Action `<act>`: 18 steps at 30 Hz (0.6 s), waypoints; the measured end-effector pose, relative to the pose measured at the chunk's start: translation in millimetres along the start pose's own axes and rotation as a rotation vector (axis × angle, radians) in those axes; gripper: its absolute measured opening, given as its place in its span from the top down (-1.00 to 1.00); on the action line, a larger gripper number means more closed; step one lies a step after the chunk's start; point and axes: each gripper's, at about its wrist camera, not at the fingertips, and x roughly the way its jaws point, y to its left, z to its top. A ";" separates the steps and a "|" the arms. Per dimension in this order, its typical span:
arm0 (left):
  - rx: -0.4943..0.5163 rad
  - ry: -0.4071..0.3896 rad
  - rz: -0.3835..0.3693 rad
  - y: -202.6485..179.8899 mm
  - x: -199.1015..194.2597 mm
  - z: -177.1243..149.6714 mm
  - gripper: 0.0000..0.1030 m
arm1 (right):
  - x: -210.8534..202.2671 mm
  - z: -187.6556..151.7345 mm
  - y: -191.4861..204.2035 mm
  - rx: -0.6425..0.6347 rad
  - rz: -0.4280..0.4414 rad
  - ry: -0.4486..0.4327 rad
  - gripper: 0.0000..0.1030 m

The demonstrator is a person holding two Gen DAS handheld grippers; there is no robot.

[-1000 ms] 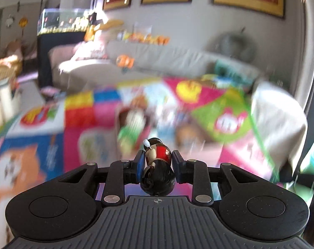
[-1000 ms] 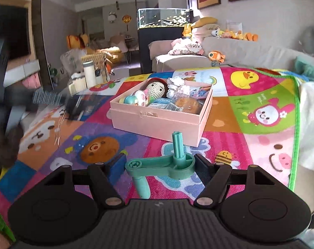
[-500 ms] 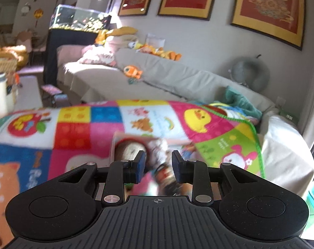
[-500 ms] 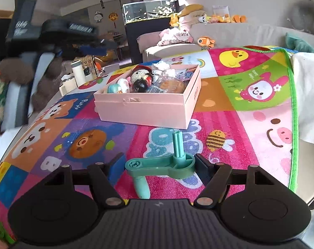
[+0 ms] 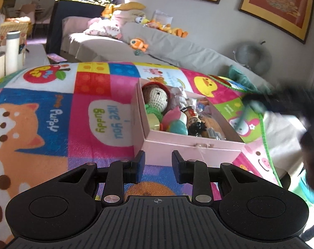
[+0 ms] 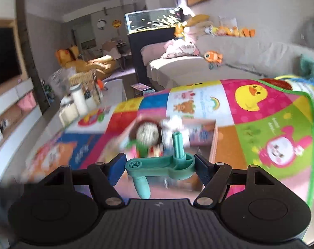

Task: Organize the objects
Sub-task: 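Carry the figurine into the pink box with the left tool while the right tool drops the teal toy in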

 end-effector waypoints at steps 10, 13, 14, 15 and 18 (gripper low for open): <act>-0.058 -0.029 -0.044 24.5 -11.4 -1.5 0.38 | 69.1 51.4 -27.2 0.191 -0.055 0.005 -0.72; -0.076 -0.020 -0.040 28.9 -2.2 -2.6 0.39 | 67.0 36.5 -35.8 0.180 -0.098 0.011 -0.72; -0.083 -0.016 -0.038 29.1 0.8 -2.7 0.41 | 66.9 31.7 -38.8 0.173 -0.113 0.018 -0.72; -0.090 -0.013 -0.040 28.8 3.3 -2.9 0.41 | 65.9 26.3 -41.0 0.164 -0.124 0.026 -0.72; -0.090 -0.011 -0.043 26.5 5.9 -3.1 0.41 | 57.2 8.0 -42.6 0.110 -0.148 0.034 -0.72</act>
